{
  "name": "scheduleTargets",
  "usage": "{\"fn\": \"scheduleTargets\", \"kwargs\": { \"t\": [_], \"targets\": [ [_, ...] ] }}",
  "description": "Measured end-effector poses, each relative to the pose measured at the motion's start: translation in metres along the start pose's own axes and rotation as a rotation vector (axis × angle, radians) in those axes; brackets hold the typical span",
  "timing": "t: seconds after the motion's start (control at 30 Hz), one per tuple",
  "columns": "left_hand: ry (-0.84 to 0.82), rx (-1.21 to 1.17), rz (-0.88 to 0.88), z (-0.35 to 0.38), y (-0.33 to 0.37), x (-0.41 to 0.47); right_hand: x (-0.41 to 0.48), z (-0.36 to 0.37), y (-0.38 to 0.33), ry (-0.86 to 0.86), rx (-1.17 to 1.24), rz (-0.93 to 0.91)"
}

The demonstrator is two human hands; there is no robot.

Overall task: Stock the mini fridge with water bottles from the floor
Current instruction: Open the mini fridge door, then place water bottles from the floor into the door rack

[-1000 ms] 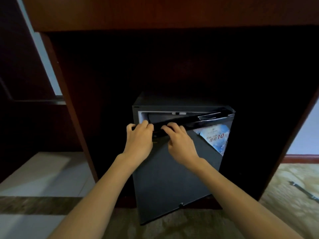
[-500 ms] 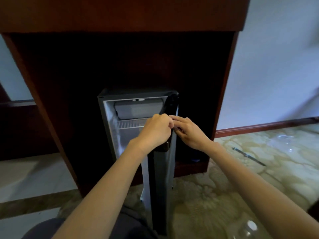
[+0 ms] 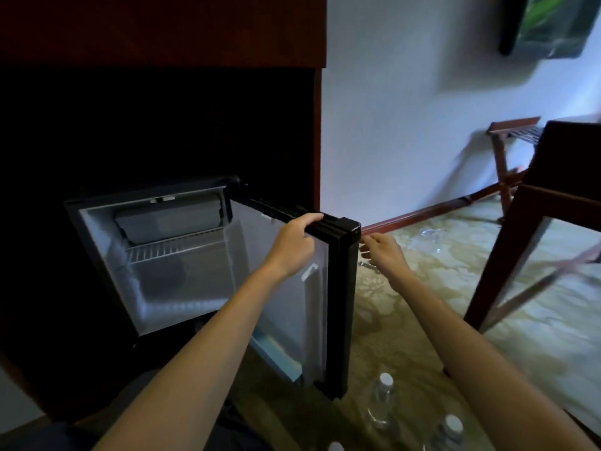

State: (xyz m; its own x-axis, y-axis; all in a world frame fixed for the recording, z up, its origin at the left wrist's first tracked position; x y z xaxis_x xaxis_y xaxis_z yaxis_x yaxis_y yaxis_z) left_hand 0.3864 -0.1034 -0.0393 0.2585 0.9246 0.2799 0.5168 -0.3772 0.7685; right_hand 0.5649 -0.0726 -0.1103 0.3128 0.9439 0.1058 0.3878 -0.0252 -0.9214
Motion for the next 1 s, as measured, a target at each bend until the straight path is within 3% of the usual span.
{"fn": "scheduleTargets", "kwargs": {
  "t": [0.17, 0.4, 0.57, 0.7, 0.77, 0.83, 1.0],
  "targets": [
    [0.120, -0.073, -0.027, 0.020, -0.015, -0.002, -0.020, -0.015, 0.032, 0.104, -0.130, 0.075],
    [0.036, -0.048, -0.326, 0.077, -0.097, -0.038, -0.062, 0.039, 0.116, -0.164, -0.238, 0.202],
    [-0.202, -0.021, -0.556, 0.114, -0.167, -0.087, -0.113, 0.104, 0.188, -0.427, -0.521, 0.231],
    [-0.502, 0.078, -0.739, 0.128, -0.214, -0.123, -0.152, 0.139, 0.240, -0.637, -0.697, 0.318],
    [-0.620, 0.104, -0.751, 0.132, -0.223, -0.125, -0.163, 0.152, 0.258, -0.725, -0.753, 0.343],
    [-0.636, 0.099, -0.718, 0.136, -0.226, -0.118, -0.171, 0.159, 0.269, -0.772, -0.804, 0.335],
    [-0.675, 0.212, -0.633, 0.149, -0.235, -0.103, -0.177, 0.170, 0.281, -0.741, -0.830, 0.306]
  ]
}}
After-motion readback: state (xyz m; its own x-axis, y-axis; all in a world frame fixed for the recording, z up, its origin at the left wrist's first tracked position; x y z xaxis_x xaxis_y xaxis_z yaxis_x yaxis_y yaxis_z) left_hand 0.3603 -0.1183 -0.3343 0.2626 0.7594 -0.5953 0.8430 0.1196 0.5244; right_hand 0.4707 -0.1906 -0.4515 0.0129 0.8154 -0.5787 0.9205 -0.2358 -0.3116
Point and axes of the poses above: each hand's wrist, its own x-axis towards the middle knuckle, its own z-axis out of the palm, y = z × x, the point moved 7 cm from there along x, towards the middle knuckle, and after that the axes turned 2 degrees about -x, right-handed, at the moved point
